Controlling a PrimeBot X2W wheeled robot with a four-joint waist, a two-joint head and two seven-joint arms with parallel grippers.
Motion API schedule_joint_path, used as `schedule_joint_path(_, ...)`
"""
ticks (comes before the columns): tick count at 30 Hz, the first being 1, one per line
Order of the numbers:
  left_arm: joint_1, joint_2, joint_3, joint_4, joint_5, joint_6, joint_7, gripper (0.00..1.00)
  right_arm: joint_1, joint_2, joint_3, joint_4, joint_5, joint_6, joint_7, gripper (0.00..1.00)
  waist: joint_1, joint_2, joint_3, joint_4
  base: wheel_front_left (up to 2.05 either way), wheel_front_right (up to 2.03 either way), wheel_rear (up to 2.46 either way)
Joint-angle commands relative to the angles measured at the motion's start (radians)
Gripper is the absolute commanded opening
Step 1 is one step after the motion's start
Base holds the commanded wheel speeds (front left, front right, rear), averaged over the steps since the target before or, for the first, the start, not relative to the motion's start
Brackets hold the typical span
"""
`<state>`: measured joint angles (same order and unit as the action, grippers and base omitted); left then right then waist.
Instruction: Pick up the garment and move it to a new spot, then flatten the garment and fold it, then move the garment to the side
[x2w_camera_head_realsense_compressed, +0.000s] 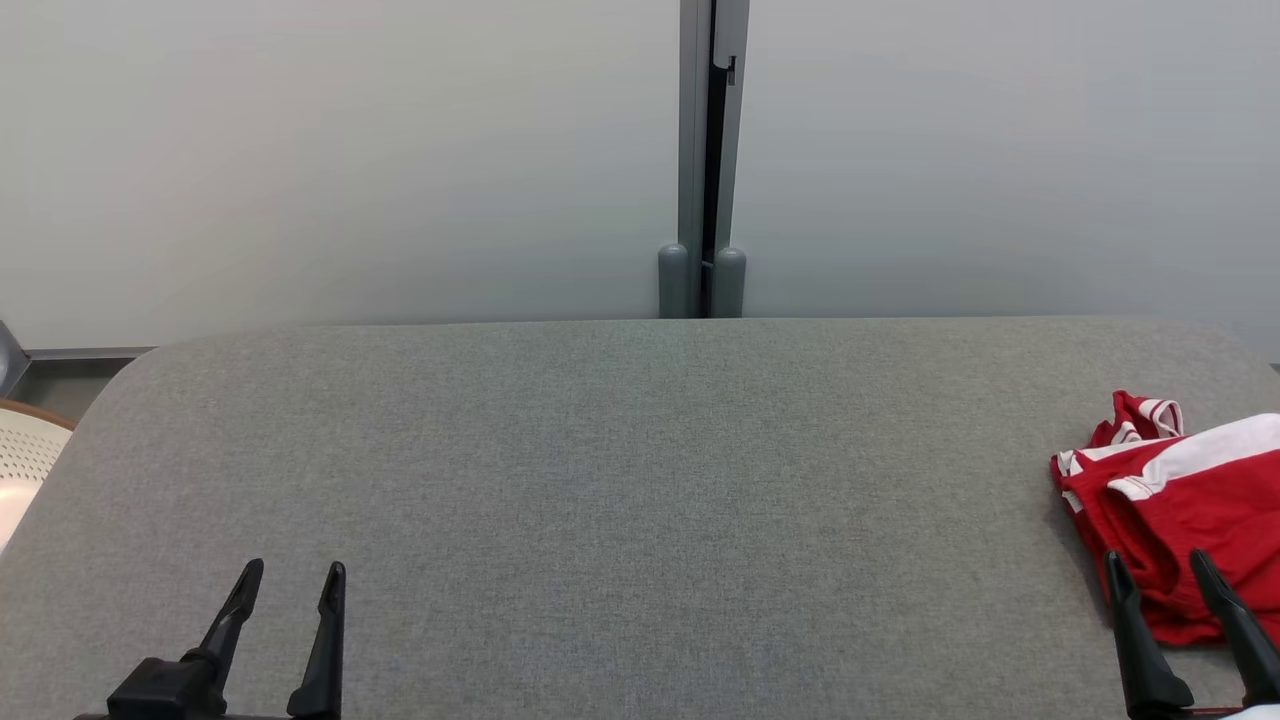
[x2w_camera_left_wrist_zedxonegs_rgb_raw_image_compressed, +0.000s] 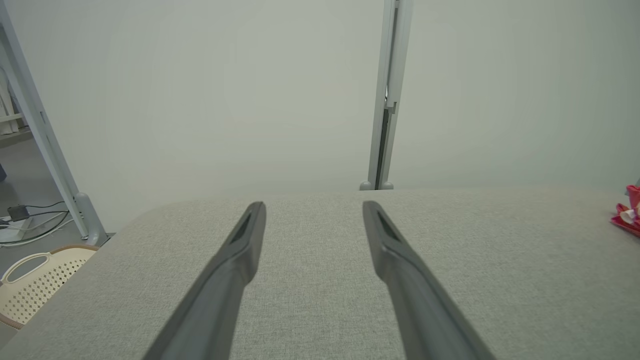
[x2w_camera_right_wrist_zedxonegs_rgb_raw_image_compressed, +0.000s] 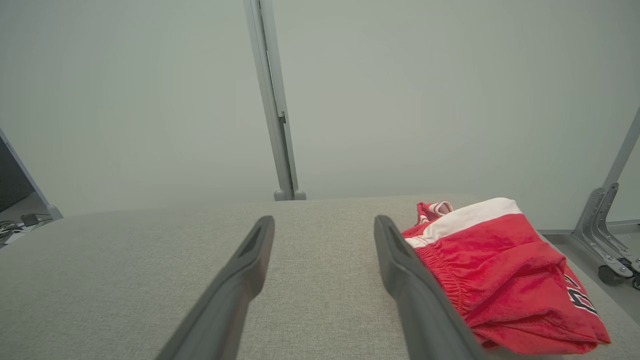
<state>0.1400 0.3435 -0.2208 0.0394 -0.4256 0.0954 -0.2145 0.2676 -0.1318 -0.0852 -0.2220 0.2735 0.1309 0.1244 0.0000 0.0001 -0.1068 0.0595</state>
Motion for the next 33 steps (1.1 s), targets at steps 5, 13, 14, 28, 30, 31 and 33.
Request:
schedule_joint_path(5,0.003,0.009,0.0,-0.004,-0.007,0.007,0.004,1.0,-0.001,0.003,0.003,-0.003,0.0,0.0,0.001,1.0,0.0,-0.0001,-0.004,0.004,0.0,0.0,0.0)
schedule_joint_path(13,-0.006,0.005,-0.007,-0.003,-0.011,0.011,0.001,1.0,-0.003,0.002,0.004,-0.01,0.002,0.0,0.006,1.0,0.0,-0.0001,-0.006,0.006,0.0,0.0,0.0)
schedule_joint_path(14,-0.007,0.004,-0.007,-0.002,-0.012,0.009,0.001,1.0,-0.003,0.002,0.003,-0.01,0.002,0.0,0.008,1.0,0.0,-0.0001,-0.006,0.007,0.0,0.0,0.0)
schedule_joint_path(28,0.007,-0.066,0.001,0.064,-0.119,-0.015,0.036,0.0,-0.031,0.035,0.004,0.092,0.124,0.0,0.007,0.0,0.0,-0.0001,0.001,0.003,0.0,0.0,0.0)
schedule_joint_path(30,-0.001,-0.072,0.01,0.068,-0.151,-0.021,0.044,0.0,-0.041,0.036,0.003,0.103,0.159,0.0,0.007,0.0,0.0,-0.0001,0.002,0.002,0.0,0.0,0.0)
schedule_joint_path(31,-0.005,-0.075,0.015,0.071,-0.166,-0.025,0.047,0.0,-0.046,0.037,0.002,0.108,0.177,0.0,0.006,0.0,0.0,-0.0001,0.003,0.001,0.0,0.0,0.0)
schedule_joint_path(33,-0.013,-0.081,0.024,0.075,-0.197,-0.03,0.055,0.0,-0.056,0.038,0.002,0.119,0.211,0.0,0.006,0.0,0.0,-0.0001,0.005,0.0,0.0,0.0,0.0)
